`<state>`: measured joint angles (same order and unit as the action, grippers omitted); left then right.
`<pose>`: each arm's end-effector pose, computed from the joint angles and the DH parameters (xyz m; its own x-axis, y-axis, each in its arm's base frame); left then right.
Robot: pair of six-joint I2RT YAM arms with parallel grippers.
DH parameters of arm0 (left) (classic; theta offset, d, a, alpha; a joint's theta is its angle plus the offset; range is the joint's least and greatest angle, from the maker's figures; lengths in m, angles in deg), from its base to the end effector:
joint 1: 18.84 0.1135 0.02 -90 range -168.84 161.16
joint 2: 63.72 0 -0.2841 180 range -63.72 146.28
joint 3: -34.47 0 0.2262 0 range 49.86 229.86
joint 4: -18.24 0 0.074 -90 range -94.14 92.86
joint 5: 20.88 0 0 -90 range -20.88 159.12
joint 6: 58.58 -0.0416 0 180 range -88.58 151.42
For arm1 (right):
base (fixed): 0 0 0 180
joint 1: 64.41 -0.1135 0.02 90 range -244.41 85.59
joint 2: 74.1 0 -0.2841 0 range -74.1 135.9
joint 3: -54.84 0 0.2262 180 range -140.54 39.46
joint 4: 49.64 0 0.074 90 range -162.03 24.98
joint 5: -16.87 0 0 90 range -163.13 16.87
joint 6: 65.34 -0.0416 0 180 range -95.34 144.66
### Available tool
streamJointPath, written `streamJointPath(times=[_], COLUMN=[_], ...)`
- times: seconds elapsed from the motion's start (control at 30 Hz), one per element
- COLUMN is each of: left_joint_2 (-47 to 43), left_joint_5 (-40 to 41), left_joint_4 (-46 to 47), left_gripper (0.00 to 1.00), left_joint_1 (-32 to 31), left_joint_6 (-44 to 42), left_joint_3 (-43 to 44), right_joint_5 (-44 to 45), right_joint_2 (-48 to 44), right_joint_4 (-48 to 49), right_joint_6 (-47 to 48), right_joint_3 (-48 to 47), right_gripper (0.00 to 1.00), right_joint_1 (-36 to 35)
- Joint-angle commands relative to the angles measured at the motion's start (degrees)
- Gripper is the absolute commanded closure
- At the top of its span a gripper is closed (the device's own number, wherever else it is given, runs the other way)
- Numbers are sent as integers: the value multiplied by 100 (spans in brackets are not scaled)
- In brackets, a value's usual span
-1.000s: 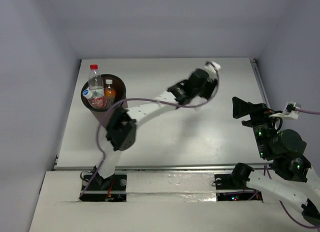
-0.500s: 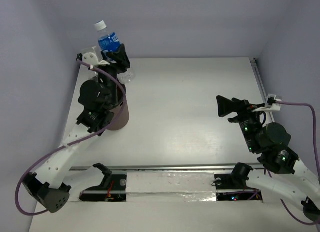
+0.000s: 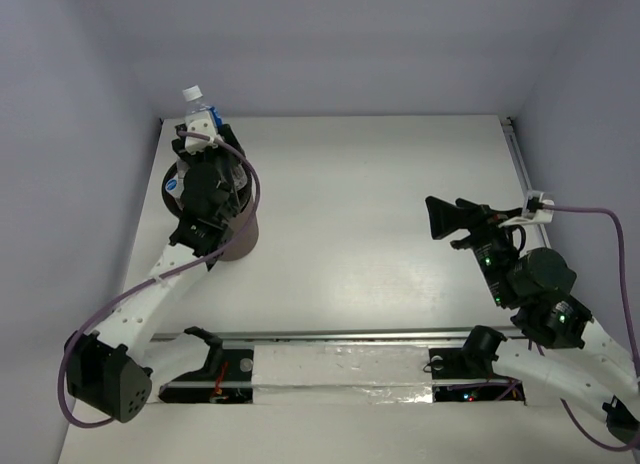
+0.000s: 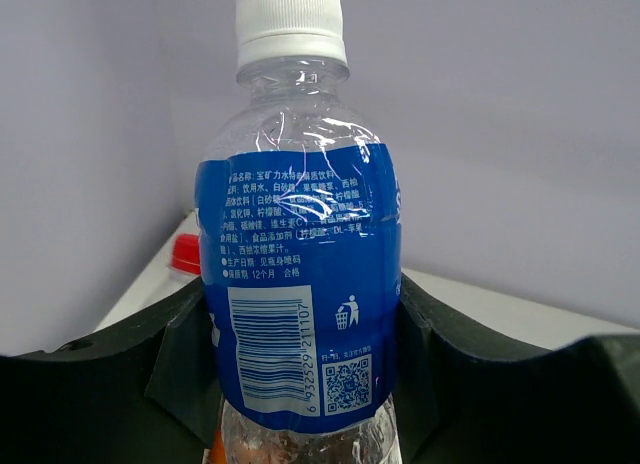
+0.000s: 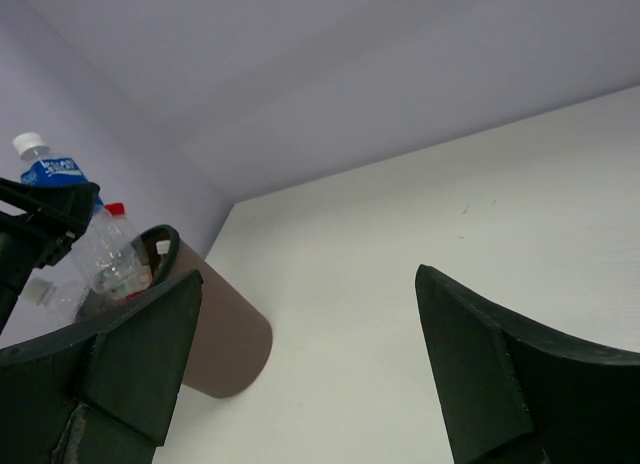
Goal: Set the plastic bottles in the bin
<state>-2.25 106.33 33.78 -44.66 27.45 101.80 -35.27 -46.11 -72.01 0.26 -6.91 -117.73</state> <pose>0.1992 -0.0684 0.4253 0.3166 -0.0919 -0.9441 -0.1823 0.9708 -0.1557 0.0575 0.0344 0.3936 -0.0057 0.5384 -0.8427 -0.2981 0.8035 0.5153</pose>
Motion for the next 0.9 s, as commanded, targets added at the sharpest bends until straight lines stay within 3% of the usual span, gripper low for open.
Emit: streamJointPath(times=[0.0, 0.17, 0.3, 0.63, 0.73, 0.83, 0.87], left_joint_2=[-100, 172, 347, 199, 128, -38, -100], left_joint_5=[-99, -258, -346, -13, 40, 23, -3], left_joint_4=[416, 319, 214, 46, 29, -42, -51], left_gripper=[65, 61, 46, 31, 20, 2, 2], left_joint_1=[262, 376, 376, 376, 376, 376, 376], left_joint_6=[-78, 62, 273, 352, 370, 362, 370], left_joint_3=[62, -35, -246, -430, -413, -378, -378], right_joint_5=[-113, -209, -271, -271, -280, -245, -245], right_joint_2=[-4, 119, 224, 286, 260, 251, 251], right_joint_4=[189, 302, 417, 584, 584, 575, 575], right_joint_6=[-29, -73, -100, -65, -91, -91, -91], right_joint_3=[66, 137, 155, 190, 225, 242, 242], right_gripper=[8, 8, 8, 8, 8, 8, 8], right_joint_1=[6, 6, 6, 6, 6, 6, 6])
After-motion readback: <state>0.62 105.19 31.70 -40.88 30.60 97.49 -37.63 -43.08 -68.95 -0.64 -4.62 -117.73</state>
